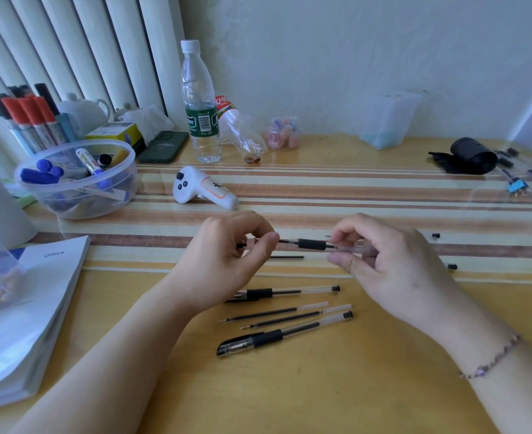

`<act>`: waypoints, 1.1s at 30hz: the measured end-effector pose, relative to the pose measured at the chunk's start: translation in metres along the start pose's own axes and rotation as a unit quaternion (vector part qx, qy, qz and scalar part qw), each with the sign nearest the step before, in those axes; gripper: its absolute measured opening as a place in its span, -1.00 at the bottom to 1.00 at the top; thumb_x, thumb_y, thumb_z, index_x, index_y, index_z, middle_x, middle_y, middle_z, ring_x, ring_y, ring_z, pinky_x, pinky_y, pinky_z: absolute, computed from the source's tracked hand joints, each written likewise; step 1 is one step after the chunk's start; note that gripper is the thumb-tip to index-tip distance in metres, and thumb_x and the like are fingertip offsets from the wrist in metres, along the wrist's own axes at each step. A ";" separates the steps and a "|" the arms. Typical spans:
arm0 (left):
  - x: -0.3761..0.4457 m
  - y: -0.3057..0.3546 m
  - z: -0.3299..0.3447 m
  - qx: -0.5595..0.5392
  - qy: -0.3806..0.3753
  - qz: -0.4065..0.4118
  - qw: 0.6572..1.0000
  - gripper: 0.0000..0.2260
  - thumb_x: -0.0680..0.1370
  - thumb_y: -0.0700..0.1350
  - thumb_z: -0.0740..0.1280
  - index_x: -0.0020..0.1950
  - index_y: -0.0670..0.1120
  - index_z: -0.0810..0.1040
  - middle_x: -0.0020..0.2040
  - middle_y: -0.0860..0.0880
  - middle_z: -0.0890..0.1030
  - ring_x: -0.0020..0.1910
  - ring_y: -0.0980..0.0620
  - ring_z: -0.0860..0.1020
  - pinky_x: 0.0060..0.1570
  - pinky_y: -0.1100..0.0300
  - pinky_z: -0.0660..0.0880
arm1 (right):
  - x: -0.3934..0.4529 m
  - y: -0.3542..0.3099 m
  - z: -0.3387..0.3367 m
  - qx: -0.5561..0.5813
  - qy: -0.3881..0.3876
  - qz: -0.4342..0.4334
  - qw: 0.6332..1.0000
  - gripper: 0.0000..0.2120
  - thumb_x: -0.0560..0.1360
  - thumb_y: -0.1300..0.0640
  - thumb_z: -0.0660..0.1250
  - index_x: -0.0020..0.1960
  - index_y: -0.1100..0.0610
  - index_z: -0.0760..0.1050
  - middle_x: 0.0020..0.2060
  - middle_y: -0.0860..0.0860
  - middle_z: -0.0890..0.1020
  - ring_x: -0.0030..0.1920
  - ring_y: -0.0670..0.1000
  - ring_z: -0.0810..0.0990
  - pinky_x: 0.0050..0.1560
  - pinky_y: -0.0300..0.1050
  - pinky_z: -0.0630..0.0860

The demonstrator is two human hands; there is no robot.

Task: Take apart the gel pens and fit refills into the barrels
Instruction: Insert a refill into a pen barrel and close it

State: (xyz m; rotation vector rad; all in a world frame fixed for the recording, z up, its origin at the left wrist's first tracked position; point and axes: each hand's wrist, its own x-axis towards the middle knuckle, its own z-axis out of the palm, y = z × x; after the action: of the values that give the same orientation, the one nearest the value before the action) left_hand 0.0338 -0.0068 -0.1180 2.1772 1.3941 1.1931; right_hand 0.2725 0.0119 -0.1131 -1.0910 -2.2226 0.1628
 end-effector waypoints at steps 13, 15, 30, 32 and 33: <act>0.001 -0.004 -0.001 -0.057 0.037 -0.029 0.997 -0.83 0.61 -0.07 0.29 -0.19 0.00 0.53 -0.45 0.25 0.45 -0.56 0.15 0.23 -0.48 0.47 0.17 | 0.005 0.011 -0.017 0.136 0.048 0.092 0.985 -0.78 0.47 -0.26 0.30 -0.13 -0.16 0.64 -0.19 -0.22 0.70 -0.16 -0.11 0.66 -0.20 -0.21 0.58; 0.002 -0.003 0.001 -0.059 0.038 -0.020 0.997 -0.84 0.60 -0.08 0.30 -0.19 0.03 0.52 -0.41 0.29 0.48 -0.55 0.18 0.29 -0.47 0.49 0.19 | 0.004 0.010 -0.010 0.163 0.030 0.092 0.982 -0.82 0.40 -0.19 0.36 -0.16 -0.14 0.66 -0.18 -0.23 0.70 -0.15 -0.12 0.67 -0.13 -0.15 0.60; 0.002 -0.027 0.004 0.240 -0.053 -0.096 0.965 -0.94 0.47 0.12 0.39 -0.09 0.20 0.64 0.09 0.31 0.56 -0.05 0.15 0.55 -0.28 0.19 0.38 | 0.009 0.029 0.003 0.042 0.061 0.126 0.989 -0.94 0.43 -0.05 0.38 -0.20 -0.14 0.61 -0.11 -0.30 0.56 -0.14 -0.22 0.57 -0.19 -0.21 0.53; 0.003 -0.025 0.004 0.264 -0.057 -0.083 0.959 -0.92 0.50 0.09 0.36 -0.08 0.15 0.63 0.11 0.28 0.55 -0.08 0.08 0.57 -0.28 0.18 0.39 | 0.010 0.023 0.009 0.082 0.062 0.090 0.991 -0.88 0.43 -0.08 0.36 -0.17 -0.08 0.63 -0.12 -0.22 0.57 -0.20 -0.07 0.61 -0.22 0.01 0.59; 0.003 -0.025 0.004 0.277 -0.060 -0.085 0.955 -0.91 0.52 0.07 0.34 -0.06 0.13 0.62 0.12 0.27 0.55 -0.09 0.05 0.57 -0.28 0.18 0.37 | 0.011 0.020 0.011 0.097 0.068 0.076 0.990 -0.86 0.44 -0.09 0.35 -0.14 -0.07 0.63 -0.14 -0.19 0.56 -0.25 0.03 0.60 -0.26 0.08 0.59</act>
State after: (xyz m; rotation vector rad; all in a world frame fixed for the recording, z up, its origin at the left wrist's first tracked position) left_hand 0.0222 0.0087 -0.1349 2.3542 1.9952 0.6417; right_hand 0.2748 0.0346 -0.1240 -1.1287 -1.9572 0.3520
